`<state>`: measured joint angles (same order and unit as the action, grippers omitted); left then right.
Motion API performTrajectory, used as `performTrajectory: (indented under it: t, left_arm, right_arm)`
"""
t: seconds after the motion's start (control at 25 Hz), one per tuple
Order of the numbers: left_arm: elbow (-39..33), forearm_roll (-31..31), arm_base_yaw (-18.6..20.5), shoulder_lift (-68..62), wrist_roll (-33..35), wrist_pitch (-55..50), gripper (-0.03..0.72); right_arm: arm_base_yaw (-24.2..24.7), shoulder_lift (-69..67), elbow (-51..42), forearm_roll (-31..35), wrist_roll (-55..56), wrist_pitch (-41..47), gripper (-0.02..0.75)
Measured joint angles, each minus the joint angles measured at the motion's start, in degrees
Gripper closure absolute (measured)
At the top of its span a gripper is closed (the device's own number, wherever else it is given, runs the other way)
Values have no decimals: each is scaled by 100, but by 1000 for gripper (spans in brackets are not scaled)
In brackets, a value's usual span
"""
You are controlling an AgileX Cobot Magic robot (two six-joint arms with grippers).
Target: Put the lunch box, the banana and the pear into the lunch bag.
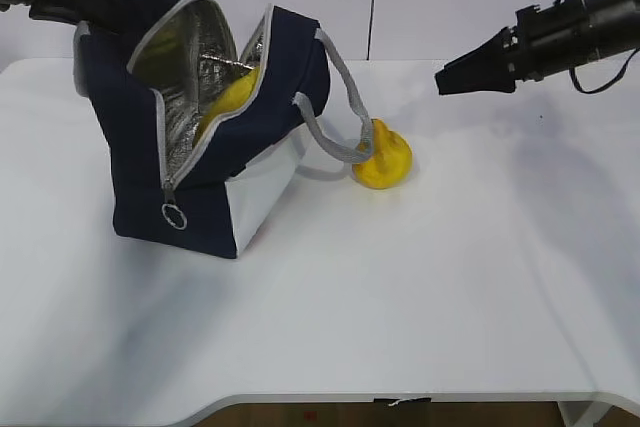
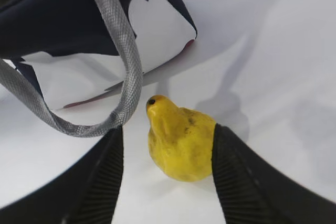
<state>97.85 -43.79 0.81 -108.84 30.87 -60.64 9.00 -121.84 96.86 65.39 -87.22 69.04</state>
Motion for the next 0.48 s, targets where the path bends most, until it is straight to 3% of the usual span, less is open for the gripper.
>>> performTrajectory:
  t: [0.48]
  left_arm:
    - [0, 22, 323, 0, 102, -37, 690]
  right_arm:
    - [-254, -528, 0, 265, -1175, -40, 299]
